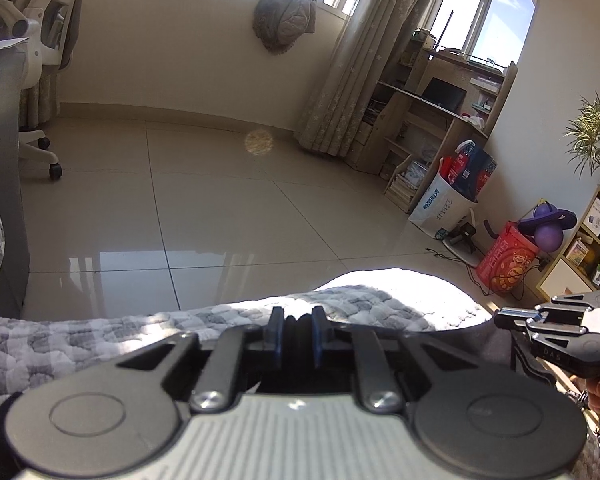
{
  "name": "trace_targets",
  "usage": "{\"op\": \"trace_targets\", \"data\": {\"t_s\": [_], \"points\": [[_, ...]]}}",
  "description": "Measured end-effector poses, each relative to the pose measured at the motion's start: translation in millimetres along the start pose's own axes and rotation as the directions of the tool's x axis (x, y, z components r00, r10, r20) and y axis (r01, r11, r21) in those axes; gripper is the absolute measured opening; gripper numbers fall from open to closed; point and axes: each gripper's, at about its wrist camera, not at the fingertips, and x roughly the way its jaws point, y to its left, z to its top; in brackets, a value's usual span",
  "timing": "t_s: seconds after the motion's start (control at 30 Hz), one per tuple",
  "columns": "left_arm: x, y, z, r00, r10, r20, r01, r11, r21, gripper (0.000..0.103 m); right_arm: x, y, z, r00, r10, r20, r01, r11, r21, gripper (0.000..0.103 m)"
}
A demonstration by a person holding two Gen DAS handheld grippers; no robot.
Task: Fold clothes
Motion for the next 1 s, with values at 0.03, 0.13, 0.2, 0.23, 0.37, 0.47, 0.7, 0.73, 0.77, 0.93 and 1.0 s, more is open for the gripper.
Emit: {"op": "trace_targets", "data": {"t_s": [0.03,0.13,0.2,0.23,0.37,0.47,0.7,0.73,0.77,0.93,1.0], "points": [[4.5,-1.6,-2.7,1.0,0.016,-0.012,-0.016,1.0,0.015,0.014,6.4,1.8,-1.5,1.0,0.0,-0.016,0.0,1.0,0.001,0.004],[15.2,-4.5,-8.7,0.998,0.049,-0.032,-0.048,0.998,0.036,0.02,11.2,1.0,-3.0,1.0,-0.018,-0.018,0.019,0.999,0.049,0.005],[11.6,-3.6,-7.1,0.998,0.057,-0.021,-0.057,0.998,0.028,0.026,8.4,-3.8,-0.6,0.999,-0.033,-0.015,0.034,0.996,0.088,0.011],[7.8,-2.6,-5.1,0.998,0.065,-0.007,-0.065,0.998,0.023,0.029,4.3,-7.1,1.0,0.999,-0.052,-0.014,0.053,0.993,0.102,0.021],[-12.9,-3.4,7.0,0.996,0.063,0.068,-0.062,0.998,-0.013,0.034,-22.0,-20.9,6.4,0.994,-0.107,0.025,0.102,0.983,0.152,0.047],[-27.6,-8.5,13.5,0.994,-0.009,0.113,0.01,1.0,-0.013,0.035,-41.9,-28.9,3.2,0.996,-0.087,0.03,0.079,0.974,0.214,0.047],[-12.9,-42.1,-0.1,0.976,-0.217,-0.004,0.216,0.971,0.1,0.035,-73.8,-7.2,-31.1,0.999,0.044,0.009,-0.045,0.976,0.214,0.047],[-9.5,-47.2,-3.5,0.974,-0.225,-0.026,0.227,0.966,0.121,0.035,-78.3,-3.4,-36.7,0.999,0.054,0.001,-0.053,0.978,0.2,0.047],[-6.0,-52.9,-6.9,0.971,-0.234,-0.049,0.238,0.961,0.142,0.035,-82.4,-0.1,-42.2,0.998,0.061,-0.009,-0.058,0.98,0.188,0.047],[-4.1,-86.5,-19.5,0.946,-0.293,-0.14,0.32,0.911,0.261,0.035,-94.5,18.1,-67.0,0.996,0.074,-0.041,-0.069,0.992,0.104,0.056],[-6.5,-103.0,-24.8,0.926,-0.332,-0.177,0.373,0.876,0.307,0.035,-93.9,27.8,-75.0,0.999,0.045,-0.028,-0.043,0.998,0.051,0.056]]}}
